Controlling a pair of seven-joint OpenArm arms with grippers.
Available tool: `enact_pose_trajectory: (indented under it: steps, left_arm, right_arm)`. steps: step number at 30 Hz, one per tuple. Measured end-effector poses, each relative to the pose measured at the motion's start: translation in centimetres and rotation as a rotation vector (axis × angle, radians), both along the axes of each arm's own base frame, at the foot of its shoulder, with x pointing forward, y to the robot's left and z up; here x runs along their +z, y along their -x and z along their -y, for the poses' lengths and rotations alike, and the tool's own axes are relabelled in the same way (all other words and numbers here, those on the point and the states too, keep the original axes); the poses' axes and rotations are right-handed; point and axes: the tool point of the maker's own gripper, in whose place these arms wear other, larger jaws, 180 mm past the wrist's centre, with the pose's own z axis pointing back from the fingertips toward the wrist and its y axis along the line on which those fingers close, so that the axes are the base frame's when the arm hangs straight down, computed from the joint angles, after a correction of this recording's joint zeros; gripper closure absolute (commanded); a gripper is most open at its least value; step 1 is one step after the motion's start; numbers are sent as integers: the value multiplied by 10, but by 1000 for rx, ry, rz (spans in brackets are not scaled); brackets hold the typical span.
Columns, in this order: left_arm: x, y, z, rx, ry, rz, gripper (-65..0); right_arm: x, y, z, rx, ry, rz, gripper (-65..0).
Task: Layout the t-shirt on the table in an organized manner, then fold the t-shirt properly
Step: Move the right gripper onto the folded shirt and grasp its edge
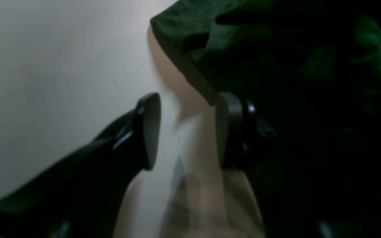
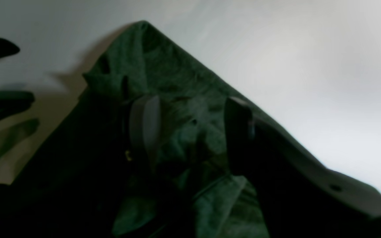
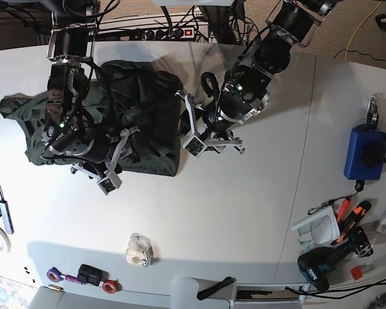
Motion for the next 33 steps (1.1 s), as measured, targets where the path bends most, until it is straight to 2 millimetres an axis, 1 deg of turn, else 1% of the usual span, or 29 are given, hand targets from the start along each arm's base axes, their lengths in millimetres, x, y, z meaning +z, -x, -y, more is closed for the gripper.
enact_pose_trajectory:
  steps: [2,6,9,10,11,12,14,15,22,28,33]
  left_arm:
    - [0,0,0,0,0,0,-279]
    - [0,0,0,0,0,0,-279]
    - [0,0,0,0,0,0,-279]
    - [0,0,0,0,0,0,-279]
    - [0,0,0,0,0,0,-279]
    - [0,0,0,0,0,0,-279]
    - [0,0,0,0,0,0,-279]
    - [0,0,0,0,0,0,-279]
    - [0,0,0,0,0,0,-279]
    - [0,0,0,0,0,0,-279]
    - [0,0,0,0,0,0,-279]
  right_arm:
    - [-7,8,-4,7,-20,-22,-307]
    - [-24,25,-2,7,-7,-76,-307]
    - [-32,33,0,4,2,-95,-304]
    - [-34,35,0,3,3,-102,-293]
    - [-36,37,0,3,6,-108,-258]
    - [-37,39,1,3,8,-111,-205]
    - [-37,38,2,0,15,-106,-57]
    - [-36,35,4,-3,25,-90,0]
    - [-21,9,23,-36,142,65,0]
    - [3,-18,43,-129,218,152,0]
    - [16,-29,57,-207,248,190,0]
